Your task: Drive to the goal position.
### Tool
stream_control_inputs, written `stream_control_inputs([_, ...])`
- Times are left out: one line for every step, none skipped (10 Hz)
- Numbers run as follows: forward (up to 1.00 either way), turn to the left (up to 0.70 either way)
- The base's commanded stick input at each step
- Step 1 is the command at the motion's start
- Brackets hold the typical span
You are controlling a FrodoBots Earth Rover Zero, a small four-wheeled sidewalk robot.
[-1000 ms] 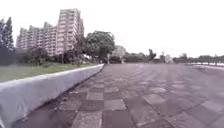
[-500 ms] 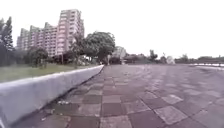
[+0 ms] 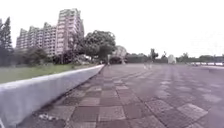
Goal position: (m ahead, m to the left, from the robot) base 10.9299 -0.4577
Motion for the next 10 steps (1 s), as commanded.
stream_control_inputs([1.00, 0.00])
stream_control_inputs([1.00, 0.00])
stream_control_inputs([1.00, 0.00])
stream_control_inputs([1.00, 0.00])
stream_control_inputs([1.00, 0.00])
stream_control_inputs([1.00, 0.00])
stream_control_inputs([1.00, 0.00])
stream_control_inputs([1.00, 0.00])
stream_control_inputs([1.00, 0.00])
stream_control_inputs([1.00, 0.00])
